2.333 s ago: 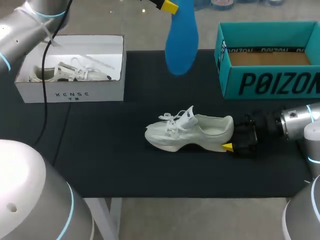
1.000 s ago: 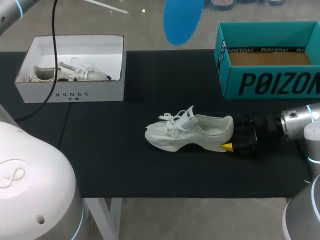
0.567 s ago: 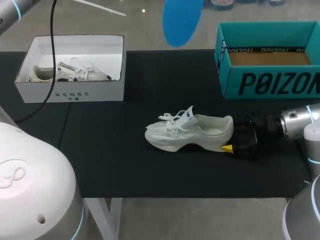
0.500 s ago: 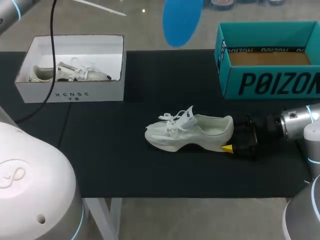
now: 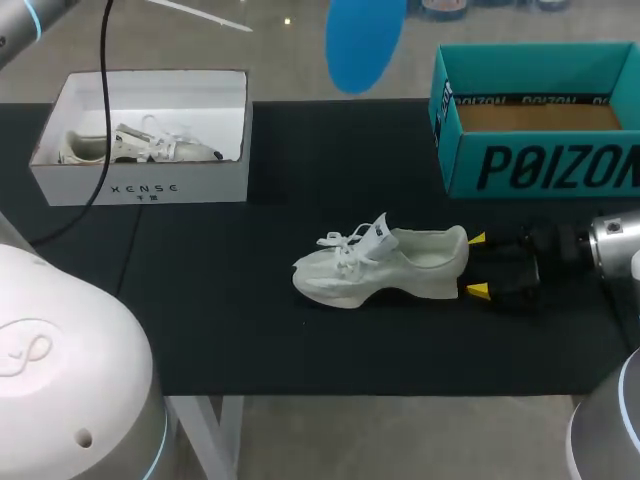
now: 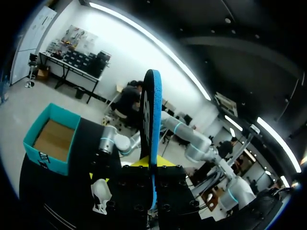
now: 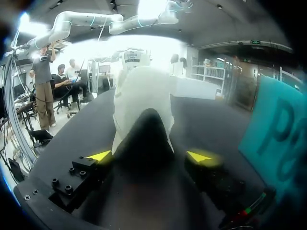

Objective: Take the shoe out of the shoebox, open the shoe tongue, remove and reinsert the insole, then place the shoe into the shoebox

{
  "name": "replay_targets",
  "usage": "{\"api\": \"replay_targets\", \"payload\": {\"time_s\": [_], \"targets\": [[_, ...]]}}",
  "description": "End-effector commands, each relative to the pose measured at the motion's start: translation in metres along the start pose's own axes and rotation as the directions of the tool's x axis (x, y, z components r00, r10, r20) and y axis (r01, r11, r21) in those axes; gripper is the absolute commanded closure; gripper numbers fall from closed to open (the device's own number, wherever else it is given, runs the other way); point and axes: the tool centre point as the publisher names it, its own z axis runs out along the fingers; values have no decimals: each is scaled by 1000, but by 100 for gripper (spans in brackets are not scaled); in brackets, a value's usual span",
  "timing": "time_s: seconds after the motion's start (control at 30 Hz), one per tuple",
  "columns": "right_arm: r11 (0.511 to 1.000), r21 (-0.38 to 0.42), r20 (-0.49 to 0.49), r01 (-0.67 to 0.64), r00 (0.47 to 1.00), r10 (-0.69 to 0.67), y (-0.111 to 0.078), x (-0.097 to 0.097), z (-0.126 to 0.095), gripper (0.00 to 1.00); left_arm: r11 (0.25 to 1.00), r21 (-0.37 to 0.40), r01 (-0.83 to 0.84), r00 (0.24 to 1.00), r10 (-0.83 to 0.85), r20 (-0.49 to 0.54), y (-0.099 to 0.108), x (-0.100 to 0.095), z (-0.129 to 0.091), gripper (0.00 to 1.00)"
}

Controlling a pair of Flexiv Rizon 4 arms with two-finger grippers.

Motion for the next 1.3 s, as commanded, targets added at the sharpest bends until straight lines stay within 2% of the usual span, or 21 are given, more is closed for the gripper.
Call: {"api": "replay_targets", "payload": {"time_s": [0.03, 0.23, 0.37, 0.43, 0.5, 0.67, 0.9, 1.1, 1.3], "targets": [[995, 101, 33, -6, 999, 3, 18, 8, -33, 0, 1000, 2, -1, 1000, 1, 2, 1, 0, 1, 100], [955, 296, 92, -22, 996, -6, 44, 2, -68, 0, 1000, 2, -1, 1000, 1, 2, 1, 0, 1, 100], [900, 434, 116, -33, 993, -19, 65, -1, -80, 0, 1000, 2, -1, 1000, 1, 2, 1, 0, 1, 100], [864, 503, 116, -30, 993, -33, 72, -3, -83, 0, 1000, 2, -1, 1000, 1, 2, 1, 0, 1, 100], [807, 590, 120, -33, 992, -47, 85, -6, -84, 0, 1000, 2, -1, 1000, 1, 2, 1, 0, 1, 100], [703, 710, 116, -23, 990, -84, 101, -12, -85, 0, 1000, 2, -1, 1000, 1, 2, 1, 0, 1, 100], [653, 757, 97, -13, 991, -92, 107, -17, -88, 0, 1000, 2, -1, 1000, 1, 2, 1, 0, 1, 100], [619, 785, 38, 27, 995, -93, 118, -17, -84, 0, 1000, 2, -1, 1000, 1, 2, 1, 0, 1, 100], [624, 780, 26, 43, 995, -101, 127, -8, -87, 0, 1000, 2, -1, 1000, 1, 2, 1, 0, 1, 100]]}}
